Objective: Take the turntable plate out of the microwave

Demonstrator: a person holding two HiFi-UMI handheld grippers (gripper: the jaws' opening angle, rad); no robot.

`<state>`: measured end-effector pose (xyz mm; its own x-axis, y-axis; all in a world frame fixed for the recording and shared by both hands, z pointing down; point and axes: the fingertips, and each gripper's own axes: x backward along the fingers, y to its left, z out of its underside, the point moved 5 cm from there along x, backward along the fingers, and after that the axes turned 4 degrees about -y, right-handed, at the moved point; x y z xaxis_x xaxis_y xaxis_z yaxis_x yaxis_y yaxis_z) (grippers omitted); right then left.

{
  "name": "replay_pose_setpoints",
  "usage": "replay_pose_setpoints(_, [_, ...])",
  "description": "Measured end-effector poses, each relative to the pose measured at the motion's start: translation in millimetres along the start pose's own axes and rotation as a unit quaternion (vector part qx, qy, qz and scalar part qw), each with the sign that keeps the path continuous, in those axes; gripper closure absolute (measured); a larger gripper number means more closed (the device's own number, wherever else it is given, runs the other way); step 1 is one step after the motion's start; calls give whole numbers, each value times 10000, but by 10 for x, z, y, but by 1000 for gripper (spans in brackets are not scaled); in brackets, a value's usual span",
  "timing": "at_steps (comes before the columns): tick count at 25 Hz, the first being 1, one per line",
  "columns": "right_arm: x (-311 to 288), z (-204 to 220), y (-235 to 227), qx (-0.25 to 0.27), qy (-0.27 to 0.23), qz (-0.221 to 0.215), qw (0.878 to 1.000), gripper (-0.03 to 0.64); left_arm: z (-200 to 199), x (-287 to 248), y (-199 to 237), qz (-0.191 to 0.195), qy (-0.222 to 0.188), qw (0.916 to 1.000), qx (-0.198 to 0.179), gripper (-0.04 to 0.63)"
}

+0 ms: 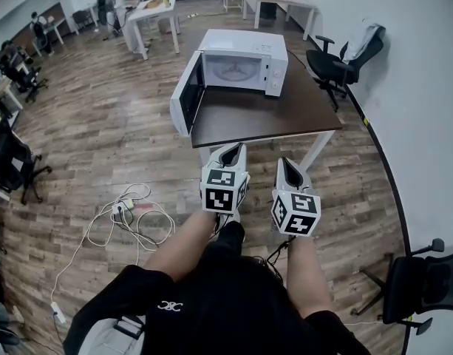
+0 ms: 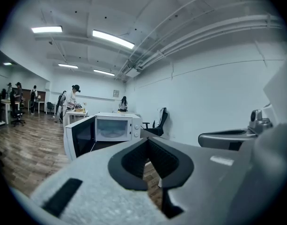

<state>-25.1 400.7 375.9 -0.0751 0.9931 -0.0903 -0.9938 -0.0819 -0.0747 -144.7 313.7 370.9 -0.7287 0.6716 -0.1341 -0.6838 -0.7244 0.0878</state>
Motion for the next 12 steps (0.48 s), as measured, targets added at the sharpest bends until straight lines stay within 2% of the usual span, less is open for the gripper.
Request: replay_pose_setpoints(12, [-1261, -15, -402, 207, 266, -60, 9994, 609, -95, -1251, 544, 0, 124, 9999, 98, 586])
